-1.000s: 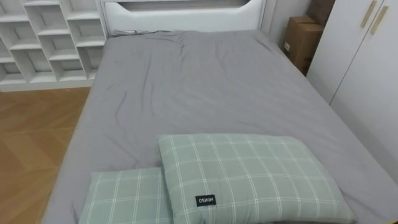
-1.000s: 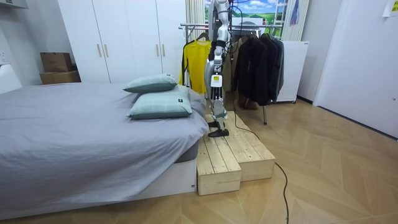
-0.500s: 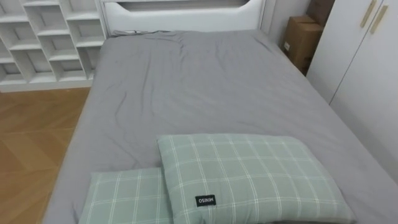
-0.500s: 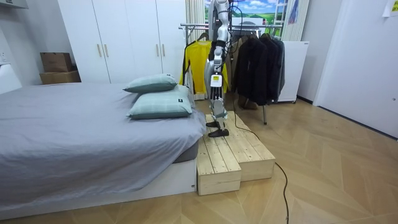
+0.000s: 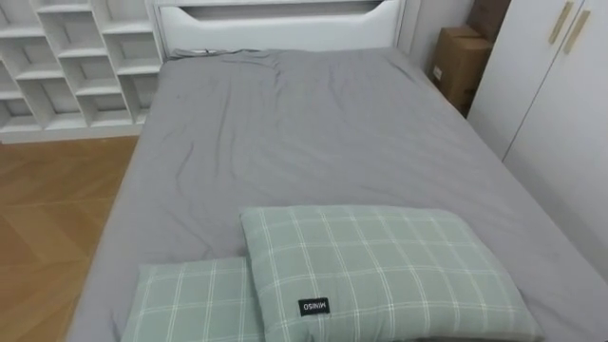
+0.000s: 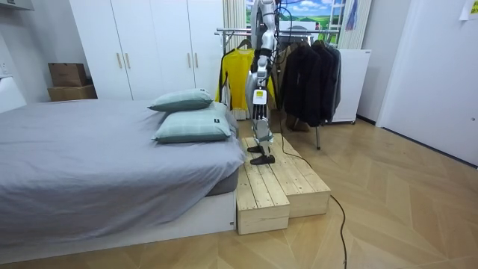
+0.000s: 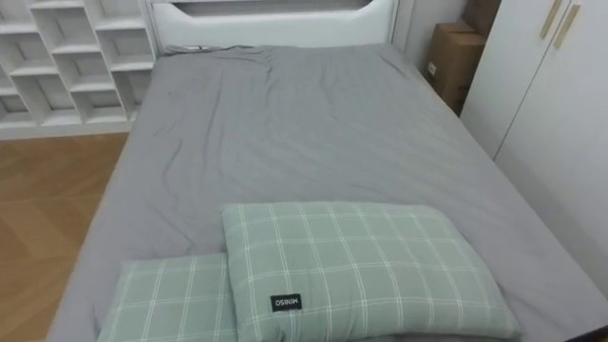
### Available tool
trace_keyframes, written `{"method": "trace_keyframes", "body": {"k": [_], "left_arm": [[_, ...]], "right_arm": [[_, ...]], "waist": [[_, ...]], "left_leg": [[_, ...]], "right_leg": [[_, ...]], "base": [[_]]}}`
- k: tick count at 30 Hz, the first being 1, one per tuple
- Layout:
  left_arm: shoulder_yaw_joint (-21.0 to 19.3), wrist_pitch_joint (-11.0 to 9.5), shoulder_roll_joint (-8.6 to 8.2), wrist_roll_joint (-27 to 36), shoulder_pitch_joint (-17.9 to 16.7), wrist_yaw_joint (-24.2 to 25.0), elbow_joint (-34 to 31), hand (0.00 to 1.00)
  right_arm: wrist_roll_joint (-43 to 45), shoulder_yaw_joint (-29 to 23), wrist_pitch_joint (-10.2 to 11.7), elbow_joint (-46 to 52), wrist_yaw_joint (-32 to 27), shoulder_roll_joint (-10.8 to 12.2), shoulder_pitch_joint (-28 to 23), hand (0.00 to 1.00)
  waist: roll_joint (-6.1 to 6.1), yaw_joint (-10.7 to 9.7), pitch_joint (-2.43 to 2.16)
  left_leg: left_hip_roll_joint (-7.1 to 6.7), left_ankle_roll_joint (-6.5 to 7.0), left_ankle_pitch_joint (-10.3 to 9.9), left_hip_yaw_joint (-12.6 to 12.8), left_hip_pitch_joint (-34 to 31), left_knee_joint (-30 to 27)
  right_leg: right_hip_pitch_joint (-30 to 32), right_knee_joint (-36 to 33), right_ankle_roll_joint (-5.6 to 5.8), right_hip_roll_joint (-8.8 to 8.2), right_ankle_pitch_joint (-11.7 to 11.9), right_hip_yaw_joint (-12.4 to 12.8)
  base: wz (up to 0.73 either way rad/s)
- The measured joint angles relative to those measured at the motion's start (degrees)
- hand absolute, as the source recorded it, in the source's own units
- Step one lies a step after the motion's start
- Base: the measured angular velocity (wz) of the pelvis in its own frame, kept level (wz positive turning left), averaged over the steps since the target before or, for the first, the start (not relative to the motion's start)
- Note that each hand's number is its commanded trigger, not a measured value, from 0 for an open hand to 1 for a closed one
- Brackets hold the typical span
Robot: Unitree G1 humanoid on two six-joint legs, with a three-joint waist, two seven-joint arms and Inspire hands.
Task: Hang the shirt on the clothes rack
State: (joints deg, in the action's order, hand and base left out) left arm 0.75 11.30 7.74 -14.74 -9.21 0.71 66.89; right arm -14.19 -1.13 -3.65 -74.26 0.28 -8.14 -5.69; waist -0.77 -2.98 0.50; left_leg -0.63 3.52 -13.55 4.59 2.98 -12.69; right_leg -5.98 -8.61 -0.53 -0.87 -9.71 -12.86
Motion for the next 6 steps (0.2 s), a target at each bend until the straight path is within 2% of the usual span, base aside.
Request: {"method": "trace_keyframes", "body": {"k": [6], "left_arm": [[0.03,0.00,0.00,0.00,-0.01,0.00,0.00,0.00]], "right_arm": [[0.00,0.00,0.00,0.00,0.00,0.00,0.00,0.00]], "waist": [[0.02,0.00,0.02]], "left_leg": [[0.00,0.00,0.00,0.00,0.02,0.01]], "right_leg": [[-0.01,-0.01,0.00,0.00,0.00,0.01]], "base": [[0.00]]}}
